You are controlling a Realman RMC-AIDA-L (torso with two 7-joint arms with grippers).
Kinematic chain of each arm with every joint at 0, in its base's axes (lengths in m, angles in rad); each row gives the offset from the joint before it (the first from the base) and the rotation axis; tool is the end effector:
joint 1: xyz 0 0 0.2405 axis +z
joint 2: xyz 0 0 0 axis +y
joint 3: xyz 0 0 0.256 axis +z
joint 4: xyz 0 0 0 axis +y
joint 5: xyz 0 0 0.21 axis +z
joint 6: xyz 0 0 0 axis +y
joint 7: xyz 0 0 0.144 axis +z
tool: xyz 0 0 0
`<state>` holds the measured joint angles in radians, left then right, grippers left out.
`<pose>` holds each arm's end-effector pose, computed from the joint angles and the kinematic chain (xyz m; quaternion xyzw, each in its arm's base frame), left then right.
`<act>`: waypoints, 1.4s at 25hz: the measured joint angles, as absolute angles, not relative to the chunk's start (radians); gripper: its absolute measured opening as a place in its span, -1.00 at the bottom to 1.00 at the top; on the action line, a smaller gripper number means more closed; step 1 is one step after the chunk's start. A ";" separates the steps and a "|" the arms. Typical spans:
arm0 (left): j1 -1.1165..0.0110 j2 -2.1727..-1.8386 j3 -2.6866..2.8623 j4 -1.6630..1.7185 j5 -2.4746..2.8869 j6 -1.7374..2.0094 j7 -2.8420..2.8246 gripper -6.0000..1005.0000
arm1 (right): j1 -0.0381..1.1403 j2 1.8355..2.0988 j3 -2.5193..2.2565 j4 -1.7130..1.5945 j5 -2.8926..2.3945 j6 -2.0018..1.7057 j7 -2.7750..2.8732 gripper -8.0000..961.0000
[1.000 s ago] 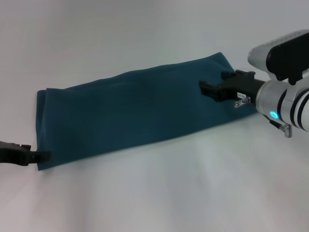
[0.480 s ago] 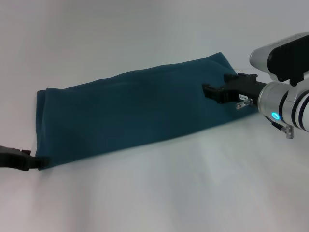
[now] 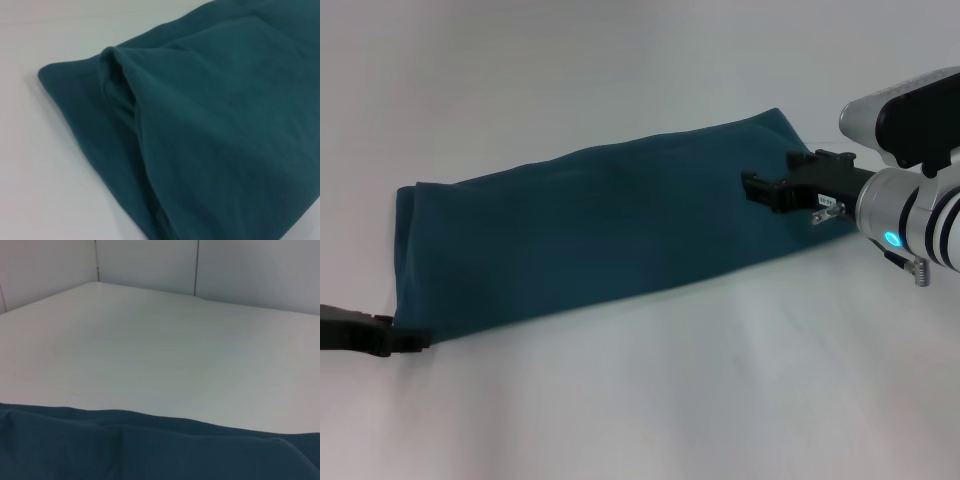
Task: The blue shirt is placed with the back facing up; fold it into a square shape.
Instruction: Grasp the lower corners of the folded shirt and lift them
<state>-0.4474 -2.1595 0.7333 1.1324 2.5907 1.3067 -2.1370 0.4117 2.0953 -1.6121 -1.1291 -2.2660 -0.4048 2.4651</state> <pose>-0.3177 0.3415 0.0474 -0.8392 -0.4569 0.0188 0.2943 0.2029 0.4071 -0.0256 -0.8415 0.3018 0.1214 0.4314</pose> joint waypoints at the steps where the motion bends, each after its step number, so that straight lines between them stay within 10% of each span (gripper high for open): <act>1: -0.451 -2.159 0.733 1.125 2.591 1.304 -2.136 0.24 | 0.412 2.095 -1.612 -1.129 -2.266 -0.405 2.465 0.45; 35: -0.482 -2.158 0.735 1.060 2.614 1.245 -2.117 0.13 | 0.411 2.095 -1.605 -1.121 -2.267 -0.402 2.473 0.43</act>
<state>-0.4816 -2.1583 0.7355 1.0596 2.6139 1.2452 -2.1167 0.4110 2.0954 -1.6046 -1.1213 -2.2671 -0.4018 2.4728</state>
